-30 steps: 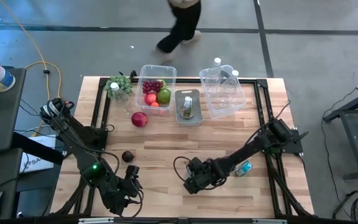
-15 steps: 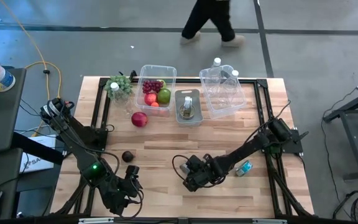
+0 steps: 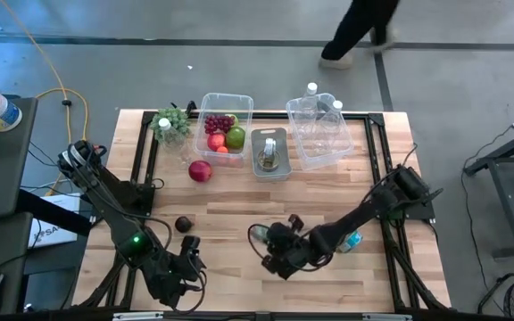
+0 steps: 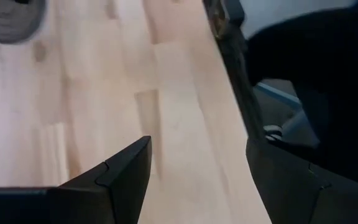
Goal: Pick & Place Food Item
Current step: Put the green tuna can into the gray bin
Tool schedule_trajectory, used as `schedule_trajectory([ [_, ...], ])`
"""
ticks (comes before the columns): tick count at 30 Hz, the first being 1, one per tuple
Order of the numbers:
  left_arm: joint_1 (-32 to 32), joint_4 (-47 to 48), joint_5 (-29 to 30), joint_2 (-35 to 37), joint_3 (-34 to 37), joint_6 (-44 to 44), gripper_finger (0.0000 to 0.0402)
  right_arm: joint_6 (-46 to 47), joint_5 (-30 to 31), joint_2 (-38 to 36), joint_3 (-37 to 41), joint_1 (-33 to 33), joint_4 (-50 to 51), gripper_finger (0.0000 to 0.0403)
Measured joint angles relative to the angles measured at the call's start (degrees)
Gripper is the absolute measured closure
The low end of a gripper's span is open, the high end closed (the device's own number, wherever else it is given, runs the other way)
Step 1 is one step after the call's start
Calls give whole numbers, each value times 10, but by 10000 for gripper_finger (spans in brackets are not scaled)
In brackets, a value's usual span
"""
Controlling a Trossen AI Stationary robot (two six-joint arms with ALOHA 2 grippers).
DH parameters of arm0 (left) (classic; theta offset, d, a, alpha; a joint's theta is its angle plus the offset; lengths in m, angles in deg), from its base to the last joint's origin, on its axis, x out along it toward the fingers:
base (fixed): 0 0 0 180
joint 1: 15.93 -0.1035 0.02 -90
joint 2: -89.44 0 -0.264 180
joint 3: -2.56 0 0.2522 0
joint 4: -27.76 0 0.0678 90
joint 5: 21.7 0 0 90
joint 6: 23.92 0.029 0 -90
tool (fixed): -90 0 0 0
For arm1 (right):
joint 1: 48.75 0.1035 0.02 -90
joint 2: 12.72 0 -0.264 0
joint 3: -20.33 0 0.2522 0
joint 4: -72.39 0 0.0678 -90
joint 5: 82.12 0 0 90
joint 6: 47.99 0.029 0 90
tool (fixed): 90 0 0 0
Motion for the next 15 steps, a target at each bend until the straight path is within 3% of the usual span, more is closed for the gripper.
schedule_trajectory([
  [3, 0, -2, 37, -12, 0, -1, 148, -29, 33, -45, 0, -14, 38, 287],
  [8, 0, -18, 42, -46, 0, -35, 148, -8, 108, -143, -1, -48, 180, 287],
  [11, 0, -36, 36, -65, 0, -60, 148, 7, 117, -176, -1, -80, 247, 287],
  [15, 0, -57, 24, -76, 0, -65, 148, -21, 106, -180, -1, -128, 258, 287],
])
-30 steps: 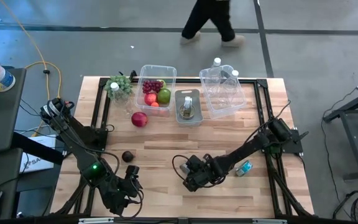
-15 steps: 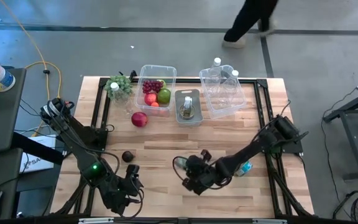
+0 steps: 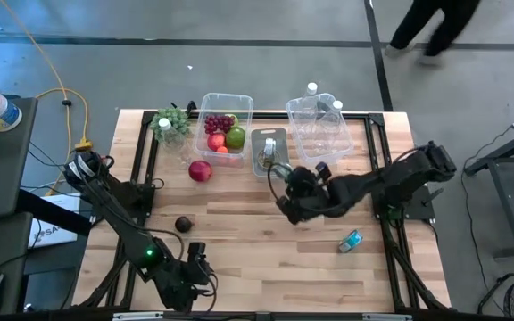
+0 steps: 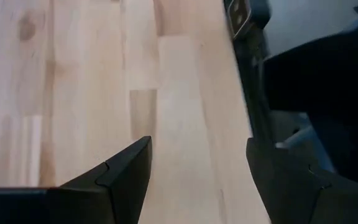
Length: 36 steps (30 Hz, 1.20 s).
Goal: Pick & Place Food Item
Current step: Put the green tuna can into the gray bin
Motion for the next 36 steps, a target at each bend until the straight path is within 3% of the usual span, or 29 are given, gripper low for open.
schedule_trajectory([
  [5, 0, -46, 0, 0, 0, -29, 148, 13, -15, 36, 0, -59, 2, 287],
  [12, 3, -89, -1, 0, 0, -31, 148, 56, 9, 81, 0, -117, 4, 287],
  [20, -1, -90, -2, 0, 0, 23, 148, 53, -14, 138, 0, -176, -47, 283],
  [29, -1, -73, -13, 0, 0, 28, 148, -8, -45, 189, 0, -198, -157, 271],
  [36, -1, -65, -30, 0, 0, 114, 148, -46, -43, 192, 0, -204, -185, 237],
])
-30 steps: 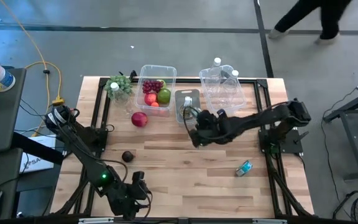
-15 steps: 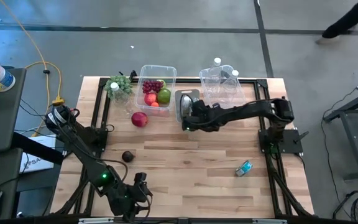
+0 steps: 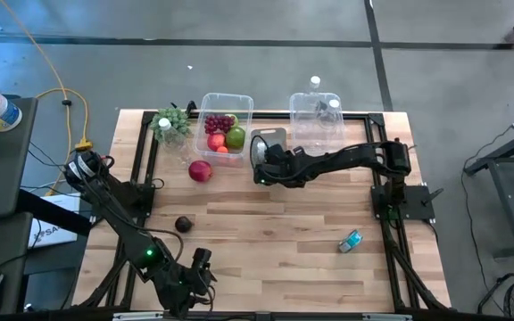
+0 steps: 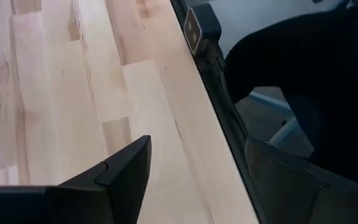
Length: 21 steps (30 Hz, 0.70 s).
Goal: Pick & Place Food Item
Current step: Put the green tuna can into the gray bin, then put the plum into the left transparent bin
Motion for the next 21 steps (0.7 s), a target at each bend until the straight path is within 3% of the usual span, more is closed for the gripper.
schedule_trajectory([
  [7, -1, 23, 0, 0, 0, 10, 148, -36, -5, -1, 0, -1, -10, 213],
  [21, -3, 21, -1, 0, 0, 10, 148, -67, 69, -66, 0, 53, -24, 213],
])
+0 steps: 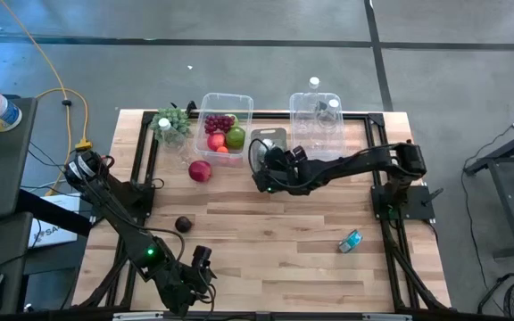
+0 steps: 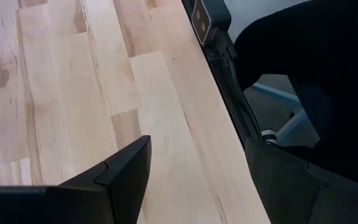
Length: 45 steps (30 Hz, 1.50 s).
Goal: Pick & Place Food Item
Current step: Put the plum into the left transparent bin
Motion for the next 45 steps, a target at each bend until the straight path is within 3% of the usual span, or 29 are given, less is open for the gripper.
schedule_trajectory([
  [8, 0, 0, -1, 0, 0, 0, 148, -29, -7, -18, -4, 28, -37, 215],
  [16, -2, 5, -1, 0, 0, 0, 148, -141, -84, -68, -14, 116, -53, 215],
  [19, -2, 6, -1, 0, 0, 0, 148, -78, -137, -97, -13, 163, 41, 215],
  [21, -2, 9, -3, 0, 0, 0, 148, 32, -163, -111, -16, 191, 99, 215],
  [28, -5, 3, -3, 0, 0, 0, 148, 404, -161, -141, -12, 314, 398, 215],
  [30, -6, 5, -3, 0, 0, -2, 148, 461, -172, -143, -13, 345, 426, 215],
  [33, -6, 4, -2, 0, 0, -3, 148, 479, -177, -142, -4, 389, 434, 215],
  [37, -6, 6, -2, 6, 0, -5, 148, 478, -138, -142, 9, 429, 391, 215],
  [41, -1, 3, -7, 51, -7, -18, 148, 429, -79, -142, 20, 448, 326, 208],
  [45, 12, 41, 23, 105, -8, -20, 148, 358, -15, -141, 36, 452, 236, 202],
])
